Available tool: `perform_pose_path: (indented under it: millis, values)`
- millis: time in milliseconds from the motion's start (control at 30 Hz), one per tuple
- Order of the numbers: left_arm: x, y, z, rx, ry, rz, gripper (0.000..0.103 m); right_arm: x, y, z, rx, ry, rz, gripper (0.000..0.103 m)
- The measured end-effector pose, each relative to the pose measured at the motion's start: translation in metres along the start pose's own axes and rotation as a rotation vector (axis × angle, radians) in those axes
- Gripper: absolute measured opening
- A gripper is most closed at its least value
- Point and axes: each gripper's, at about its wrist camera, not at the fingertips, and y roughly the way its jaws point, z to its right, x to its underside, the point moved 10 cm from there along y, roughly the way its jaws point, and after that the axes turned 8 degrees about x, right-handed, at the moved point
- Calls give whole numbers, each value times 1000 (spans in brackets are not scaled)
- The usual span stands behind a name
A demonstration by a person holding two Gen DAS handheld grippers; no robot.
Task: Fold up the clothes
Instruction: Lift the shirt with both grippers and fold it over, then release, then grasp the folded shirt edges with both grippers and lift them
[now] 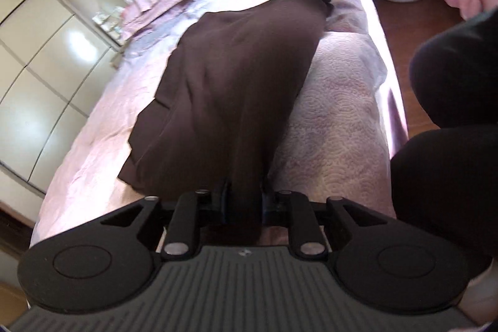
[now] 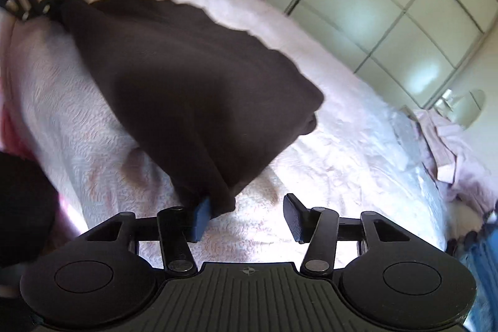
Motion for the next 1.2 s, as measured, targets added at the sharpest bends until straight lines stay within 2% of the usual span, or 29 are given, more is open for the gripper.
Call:
perform_pose_path:
  millis: [67,167,233,300,367,433,500,667,767,833,867,933,967,1000,1033,1100,1200]
  values:
    - [2,-11,-4,-10,-46,-5,21,-1,-9,5,30,55,17,51]
    - [4,-38,-16,12,-180,-10,29,-7,-28,16,49,159,31,51]
    - [2,-55,-31,6,-258,5,35,-17,-48,25,35,222,64,51]
    - [-4,-66,-54,-6,-343,33,37,-29,-61,37,20,265,93,51]
    - [-10,-65,-80,10,-417,65,48,-42,-58,51,-27,328,116,52]
    - [-11,-50,-108,11,-479,83,62,-56,-40,64,-88,400,113,58]
    - [-9,-29,-125,34,-531,83,62,-70,-22,77,-148,471,110,70]
    - [0,29,-158,112,-652,69,60,-103,28,104,-288,621,80,71]
    - [5,63,-178,158,-724,60,59,-104,68,111,-305,664,25,71]
    - [8,85,-192,190,-772,54,55,-103,92,115,-317,703,-7,71]
    - [10,97,-198,206,-796,51,49,-101,103,117,-333,738,-17,71]
    - [11,101,-197,215,-809,68,18,-97,116,116,-380,807,-25,70]
    - [9,96,-194,214,-806,86,8,-95,119,113,-407,834,-29,63]
    - [8,90,-193,211,-804,105,3,-94,120,109,-435,850,-36,25]
    - [6,83,-191,207,-801,124,1,-92,120,105,-450,864,-45,7]
    - [2,70,-192,195,-795,165,1,-89,114,103,-445,888,-55,3]
    - [-8,53,-211,155,-786,235,1,-101,89,126,-403,912,53,3]
